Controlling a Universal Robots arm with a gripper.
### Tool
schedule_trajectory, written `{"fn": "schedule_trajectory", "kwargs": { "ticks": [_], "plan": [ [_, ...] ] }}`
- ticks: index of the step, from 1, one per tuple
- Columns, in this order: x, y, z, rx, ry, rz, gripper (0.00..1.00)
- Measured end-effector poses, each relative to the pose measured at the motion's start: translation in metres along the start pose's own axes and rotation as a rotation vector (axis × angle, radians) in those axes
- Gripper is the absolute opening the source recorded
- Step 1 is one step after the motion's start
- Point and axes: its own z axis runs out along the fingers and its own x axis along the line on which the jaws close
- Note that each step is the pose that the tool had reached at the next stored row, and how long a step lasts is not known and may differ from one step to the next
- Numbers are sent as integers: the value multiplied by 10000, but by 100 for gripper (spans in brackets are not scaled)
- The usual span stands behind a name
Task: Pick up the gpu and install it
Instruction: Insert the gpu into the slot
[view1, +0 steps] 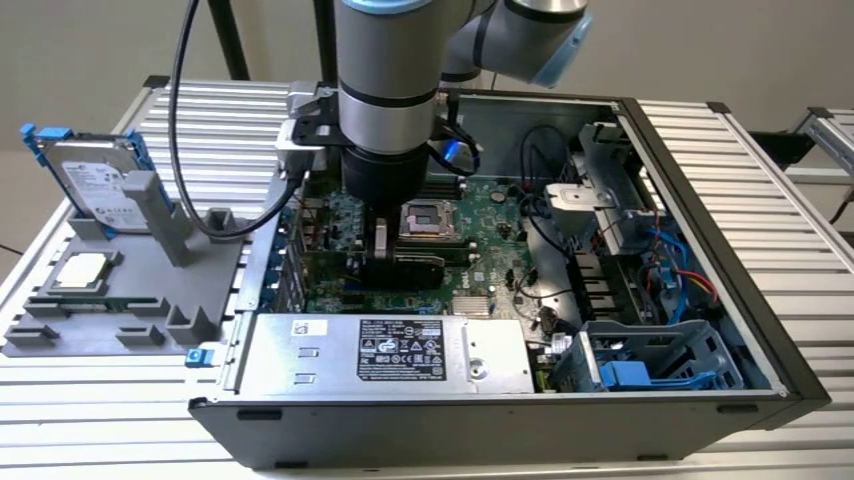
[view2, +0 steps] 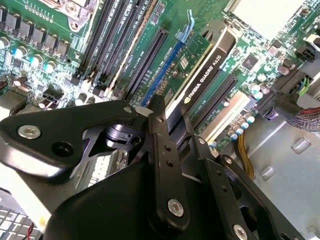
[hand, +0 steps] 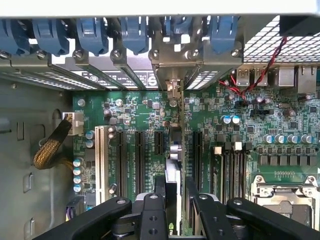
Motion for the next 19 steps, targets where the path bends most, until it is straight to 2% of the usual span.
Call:
{"fn": "schedule_trajectory", "kwargs": {
  "ticks": [3, 12, 13, 19],
  "plan": [
    [-1, -1, 29, 3, -1, 0, 0],
    [-3, -4, 39, 17, -16, -2, 0],
    [-3, -3, 41, 14, -19, -2, 100],
    [-1, -1, 35, 5, -3, 0, 100]
  ]
}}
